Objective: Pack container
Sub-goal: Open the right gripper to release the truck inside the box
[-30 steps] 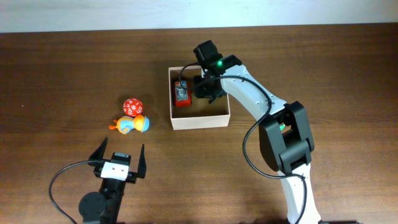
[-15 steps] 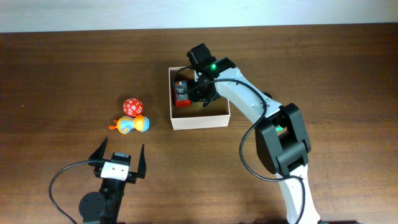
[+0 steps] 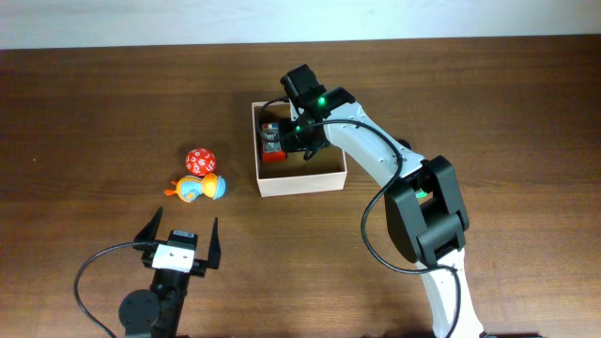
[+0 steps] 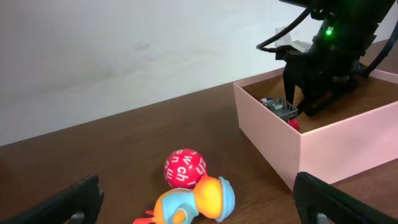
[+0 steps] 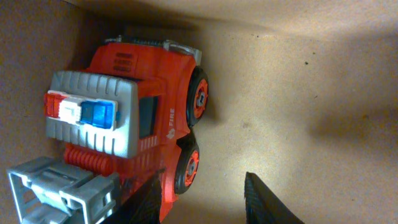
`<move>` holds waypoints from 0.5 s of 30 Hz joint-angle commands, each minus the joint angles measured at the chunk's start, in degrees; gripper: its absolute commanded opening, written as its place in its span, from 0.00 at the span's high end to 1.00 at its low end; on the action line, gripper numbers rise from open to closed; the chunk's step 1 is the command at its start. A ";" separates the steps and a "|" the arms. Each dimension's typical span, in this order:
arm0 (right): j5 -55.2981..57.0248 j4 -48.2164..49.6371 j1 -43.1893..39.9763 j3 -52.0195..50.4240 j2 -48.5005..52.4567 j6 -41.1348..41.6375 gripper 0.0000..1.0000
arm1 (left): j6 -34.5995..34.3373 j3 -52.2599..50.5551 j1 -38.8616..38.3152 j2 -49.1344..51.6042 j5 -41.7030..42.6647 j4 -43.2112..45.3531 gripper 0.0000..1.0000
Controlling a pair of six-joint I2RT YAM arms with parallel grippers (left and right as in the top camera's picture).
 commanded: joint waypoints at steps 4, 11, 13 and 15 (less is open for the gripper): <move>0.07 0.20 -1.51 -0.50 0.31 -2.10 0.62 | 0.72 -0.39 -0.24 -0.39 -0.22 0.00 0.01; 1.25 0.13 -3.74 0.72 0.28 -5.03 0.62 | 0.72 -0.39 -0.24 -0.39 -0.22 0.00 0.01; 1.68 -0.55 -4.37 1.73 0.28 -5.60 0.62 | 0.72 -0.39 -0.24 -0.39 -0.22 0.00 0.01; 1.88 -1.01 -4.85 2.36 0.28 -5.60 0.62 | 0.72 -0.39 -0.24 -0.39 -0.22 0.00 0.01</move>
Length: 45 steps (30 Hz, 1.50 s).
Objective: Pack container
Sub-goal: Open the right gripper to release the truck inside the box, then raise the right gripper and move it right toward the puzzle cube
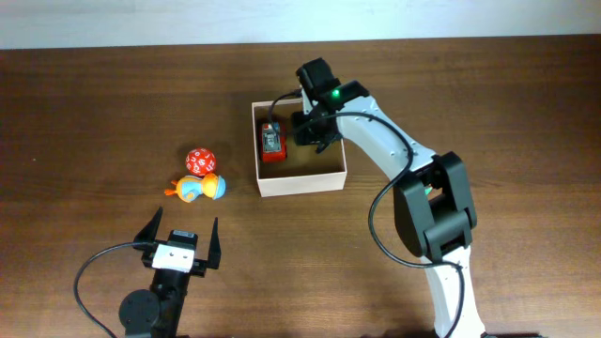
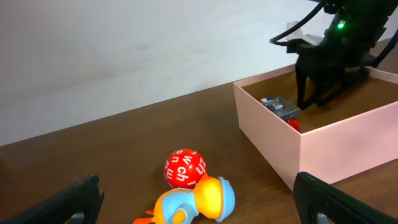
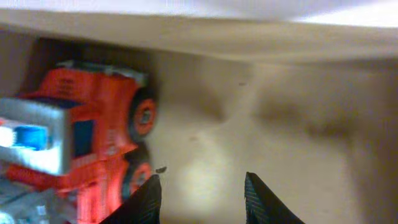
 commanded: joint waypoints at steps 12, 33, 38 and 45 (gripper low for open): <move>4.37 -2.62 -1.75 2.05 0.26 1.11 0.63 | 0.72 -0.39 -0.24 -0.39 -0.22 0.00 0.01; 11.80 -2.75 -1.75 2.05 0.26 13.62 0.63 | 0.72 -0.39 -0.24 -0.39 -0.22 0.00 0.01; 12.92 -3.02 -1.75 2.05 0.26 16.13 0.63 | 0.72 -0.39 -0.24 -0.39 -0.22 0.00 0.01; 14.12 -3.30 -1.75 2.05 0.26 18.38 0.63 | 0.72 -0.39 -0.24 -0.39 -0.22 0.00 0.01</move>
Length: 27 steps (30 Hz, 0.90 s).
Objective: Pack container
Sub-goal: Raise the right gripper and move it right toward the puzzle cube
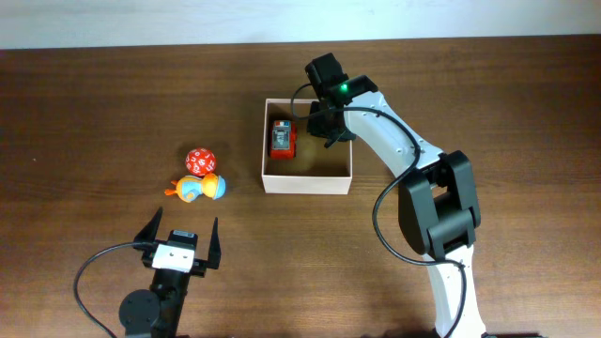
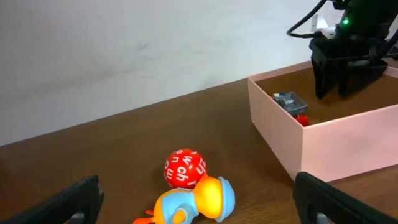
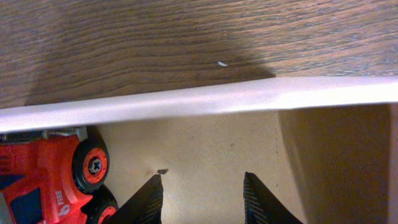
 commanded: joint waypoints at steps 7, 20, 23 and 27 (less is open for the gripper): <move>-0.59 2.01 -0.52 1.75 0.26 -9.49 0.57 | 0.72 -0.39 -0.24 -0.39 -0.20 0.00 0.01; -5.22 -17.07 -1.20 24.02 -0.50 -20.94 0.55 | 0.72 -0.39 -0.24 -0.39 -0.20 0.00 0.01; -3.34 -23.02 -2.60 30.47 -0.50 -21.57 0.52 | 0.72 -0.39 -0.24 -0.39 -0.20 0.00 0.01; -2.01 -30.05 -6.25 36.50 -0.50 -24.20 0.45 | 0.72 -0.39 -0.24 -0.39 -0.20 0.00 0.01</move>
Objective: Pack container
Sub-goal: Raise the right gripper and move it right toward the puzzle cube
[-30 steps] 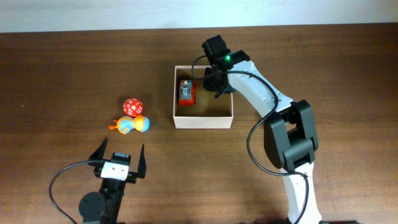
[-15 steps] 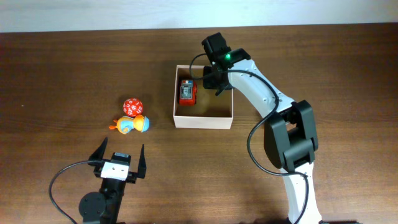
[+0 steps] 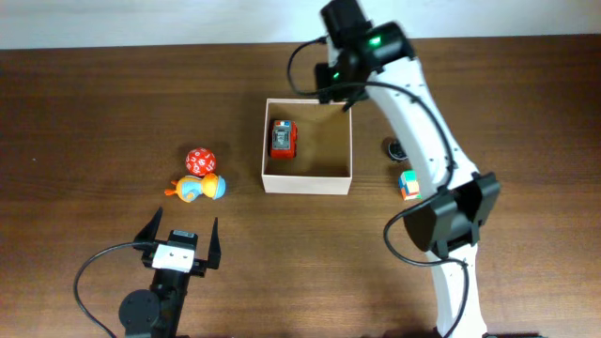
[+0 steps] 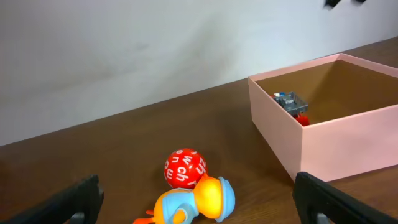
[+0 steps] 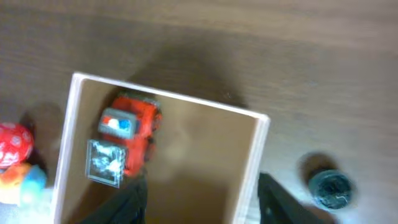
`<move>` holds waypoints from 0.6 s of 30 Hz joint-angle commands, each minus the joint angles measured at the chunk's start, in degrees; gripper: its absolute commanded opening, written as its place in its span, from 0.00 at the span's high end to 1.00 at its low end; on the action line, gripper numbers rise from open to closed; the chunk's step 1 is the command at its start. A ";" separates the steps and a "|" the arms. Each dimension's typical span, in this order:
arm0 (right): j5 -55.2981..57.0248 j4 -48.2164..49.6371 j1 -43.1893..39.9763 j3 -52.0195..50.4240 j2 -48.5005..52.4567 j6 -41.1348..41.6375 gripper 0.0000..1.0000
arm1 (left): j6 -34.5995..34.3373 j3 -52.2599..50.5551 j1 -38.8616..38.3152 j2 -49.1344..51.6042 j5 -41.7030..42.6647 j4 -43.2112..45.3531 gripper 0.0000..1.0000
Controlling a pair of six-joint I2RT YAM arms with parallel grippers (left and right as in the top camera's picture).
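A pale pink box [image 3: 307,184] stands at mid-table with a red fire truck [image 3: 282,139] lying in its left half. The truck [image 5: 127,140] shows in the right wrist view, and over the box wall [image 4: 323,143] as [image 4: 289,104] in the left wrist view. My right gripper [image 3: 336,86] hangs high over the box's back edge, open and empty [image 5: 202,202]. A red lettered ball [image 3: 198,159] and a blue-and-orange duck toy [image 3: 199,188] lie left of the box. My left gripper [image 3: 178,239] stands open near the front edge, facing the duck [image 4: 196,200] and ball [image 4: 185,168].
A small dark round object [image 3: 394,147] and a multicoloured cube [image 3: 408,184] lie right of the box; the round object [image 5: 331,186] also shows in the right wrist view. The right arm's white links run from the front edge past the cube.
My right gripper was low at the box's back right corner and is now high above the back edge, still open. The box, truck, ball and duck stayed put.
My right gripper was open inside the box beside the fire truck. Then it stood further right in the box. Later the box sat a little further right and squarer, with the gripper at its back wall. Now the gripper is raised clear. The left arm never moved.
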 commanded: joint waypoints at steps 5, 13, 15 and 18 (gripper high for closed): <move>1.99 -10.34 -10.36 4.55 -0.57 -5.55 0.24 | 0.72 -0.39 -0.24 -0.39 -0.22 0.00 0.01; 1.33 -18.51 -16.24 3.34 -0.83 -9.07 0.14 | 0.72 -0.39 -0.24 -0.39 -0.22 0.00 0.01; 0.50 -18.51 -16.15 1.90 -1.22 -9.25 0.12 | 0.72 -0.39 -0.24 -0.39 -0.22 -0.02 0.01; 0.46 -18.51 -15.32 -1.51 -1.97 -9.22 0.11 | 0.72 -0.39 -0.24 -0.39 -0.22 0.00 0.01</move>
